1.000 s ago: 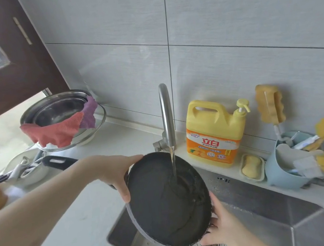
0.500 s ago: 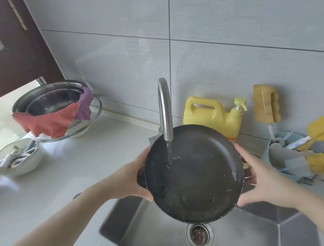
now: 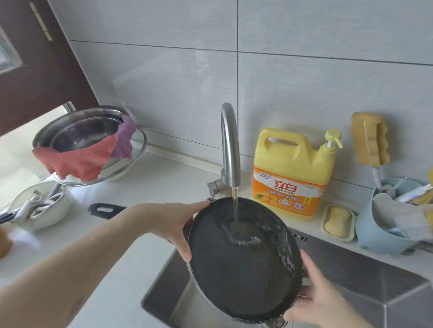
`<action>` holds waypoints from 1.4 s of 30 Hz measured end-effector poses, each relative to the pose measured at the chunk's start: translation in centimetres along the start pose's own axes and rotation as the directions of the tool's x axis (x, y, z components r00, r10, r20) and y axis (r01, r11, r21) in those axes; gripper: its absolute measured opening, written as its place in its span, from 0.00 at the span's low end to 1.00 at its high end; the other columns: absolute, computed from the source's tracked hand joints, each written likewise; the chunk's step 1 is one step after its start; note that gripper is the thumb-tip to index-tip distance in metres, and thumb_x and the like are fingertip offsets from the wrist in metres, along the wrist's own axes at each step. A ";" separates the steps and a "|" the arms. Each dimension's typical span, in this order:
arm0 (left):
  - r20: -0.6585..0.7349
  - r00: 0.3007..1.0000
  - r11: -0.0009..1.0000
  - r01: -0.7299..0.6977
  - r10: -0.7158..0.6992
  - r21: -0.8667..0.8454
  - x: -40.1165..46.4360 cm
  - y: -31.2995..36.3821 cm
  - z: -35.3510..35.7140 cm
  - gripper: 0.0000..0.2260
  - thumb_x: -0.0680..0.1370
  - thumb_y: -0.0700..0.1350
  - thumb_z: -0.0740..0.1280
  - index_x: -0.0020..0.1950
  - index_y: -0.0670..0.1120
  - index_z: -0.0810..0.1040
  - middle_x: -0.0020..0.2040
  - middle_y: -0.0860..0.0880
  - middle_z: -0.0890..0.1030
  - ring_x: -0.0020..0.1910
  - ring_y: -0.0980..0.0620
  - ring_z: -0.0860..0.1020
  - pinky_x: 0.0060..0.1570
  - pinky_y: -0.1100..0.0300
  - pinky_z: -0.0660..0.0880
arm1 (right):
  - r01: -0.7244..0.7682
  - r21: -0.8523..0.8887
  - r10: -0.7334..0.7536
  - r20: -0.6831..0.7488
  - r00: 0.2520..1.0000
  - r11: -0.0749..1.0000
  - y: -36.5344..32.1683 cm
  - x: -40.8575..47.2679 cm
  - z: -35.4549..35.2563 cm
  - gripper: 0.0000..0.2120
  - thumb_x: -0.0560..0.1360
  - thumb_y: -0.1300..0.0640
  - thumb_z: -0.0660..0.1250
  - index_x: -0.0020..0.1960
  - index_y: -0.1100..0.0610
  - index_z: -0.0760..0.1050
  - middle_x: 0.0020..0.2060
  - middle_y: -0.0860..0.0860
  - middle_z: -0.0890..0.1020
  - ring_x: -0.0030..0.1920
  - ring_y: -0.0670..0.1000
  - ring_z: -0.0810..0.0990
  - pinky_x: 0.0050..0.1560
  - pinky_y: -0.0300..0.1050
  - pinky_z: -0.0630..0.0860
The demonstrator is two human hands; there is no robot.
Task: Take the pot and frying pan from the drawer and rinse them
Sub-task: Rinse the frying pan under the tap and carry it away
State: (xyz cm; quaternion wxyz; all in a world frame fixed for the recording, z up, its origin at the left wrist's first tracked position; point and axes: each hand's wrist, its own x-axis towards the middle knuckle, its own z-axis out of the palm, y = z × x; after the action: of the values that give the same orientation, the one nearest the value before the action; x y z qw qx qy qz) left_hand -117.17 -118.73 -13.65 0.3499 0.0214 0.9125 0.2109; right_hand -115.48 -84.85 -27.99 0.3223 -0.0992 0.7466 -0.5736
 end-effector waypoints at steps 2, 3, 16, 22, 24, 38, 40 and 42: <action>-0.098 0.995 0.995 0.022 -0.013 0.096 0.4 -0.2 0.0 0.54 0.63 0.50 0.81 0.76 0.65 0.47 0.43 0.64 0.77 0.45 0.59 0.77 0.45 0.63 0.71 | 0.029 0.030 -0.028 -0.047 0.999 0.999 0.4 0.7 1.1 0.64 0.53 0.67 0.82 0.75 0.34 0.51 0.68 0.45 0.72 0.53 0.49 0.84 0.52 0.46 0.82; -0.155 0.988 0.990 0.024 -0.002 0.138 0.5 0.0 0.2 0.54 0.63 0.51 0.80 0.75 0.67 0.44 0.43 0.62 0.77 0.46 0.56 0.76 0.44 0.62 0.70 | 0.043 0.021 -0.041 -0.077 0.996 0.999 0.5 1.1 1.2 0.65 0.55 0.68 0.82 0.77 0.35 0.48 0.68 0.44 0.73 0.54 0.46 0.83 0.50 0.39 0.80; -0.021 0.985 0.894 -0.165 0.171 -0.416 4.3 -2.2 6.2 0.53 0.65 0.40 0.79 0.76 0.66 0.48 0.64 0.58 0.79 0.65 0.56 0.76 0.69 0.50 0.67 | 0.065 -0.290 -0.044 0.080 0.996 0.955 -8.1 -0.5 -7.4 0.54 0.57 0.66 0.81 0.67 0.26 0.59 0.53 0.43 0.82 0.50 0.51 0.84 0.53 0.47 0.81; 0.109 0.987 0.956 -0.081 0.116 -0.283 3.5 -2.5 4.0 0.51 0.64 0.43 0.81 0.76 0.65 0.52 0.61 0.65 0.79 0.62 0.63 0.75 0.69 0.55 0.68 | -0.047 -0.245 0.061 0.053 0.997 0.968 -3.5 -0.5 -4.8 0.59 0.55 0.65 0.81 0.76 0.39 0.54 0.50 0.47 0.85 0.48 0.52 0.85 0.53 0.46 0.80; 0.040 0.997 0.980 -0.063 0.072 -0.189 2.9 -1.9 2.9 0.49 0.66 0.42 0.80 0.74 0.65 0.52 0.49 0.78 0.75 0.49 0.78 0.73 0.55 0.77 0.67 | -0.041 -0.199 0.044 0.011 0.999 0.979 -1.8 0.0 -3.4 0.61 0.55 0.66 0.81 0.77 0.39 0.52 0.50 0.45 0.85 0.48 0.50 0.85 0.52 0.44 0.80; -0.373 0.925 0.995 -0.092 0.073 -0.034 5.5 1.8 9.5 0.59 0.62 0.55 0.78 0.73 0.69 0.33 0.55 0.57 0.80 0.47 0.53 0.77 0.50 0.58 0.76 | 0.109 -0.358 -0.156 -0.105 0.982 0.927 -0.5 -0.8 -7.9 0.64 0.54 0.60 0.82 0.74 0.27 0.47 0.70 0.35 0.68 0.65 0.43 0.75 0.68 0.48 0.72; -0.409 0.909 0.991 -0.119 0.084 -0.061 5.7 2.6 10.2 0.59 0.62 0.54 0.79 0.73 0.70 0.33 0.56 0.61 0.77 0.49 0.53 0.79 0.49 0.60 0.76 | 0.112 -0.404 -0.177 -0.129 0.976 0.908 -0.6 -1.6 -8.9 0.64 0.54 0.59 0.82 0.74 0.27 0.46 0.69 0.32 0.67 0.66 0.43 0.74 0.68 0.49 0.71; -0.458 0.882 0.986 -0.155 0.110 -0.062 5.6 3.4 10.6 0.59 0.63 0.53 0.79 0.71 0.72 0.32 0.54 0.62 0.75 0.51 0.53 0.78 0.46 0.63 0.73 | 0.104 -0.440 -0.195 -0.167 0.967 0.892 -0.9 -2.3 -9.6 0.64 0.54 0.57 0.82 0.73 0.26 0.44 0.68 0.31 0.65 0.66 0.42 0.73 0.68 0.48 0.71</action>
State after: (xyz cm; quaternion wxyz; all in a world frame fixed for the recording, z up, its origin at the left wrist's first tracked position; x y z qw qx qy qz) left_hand -114.94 -110.68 -22.86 0.1128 0.0172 0.9540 0.2774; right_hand -119.66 -76.33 -25.05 0.1683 -0.1647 0.8735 -0.4261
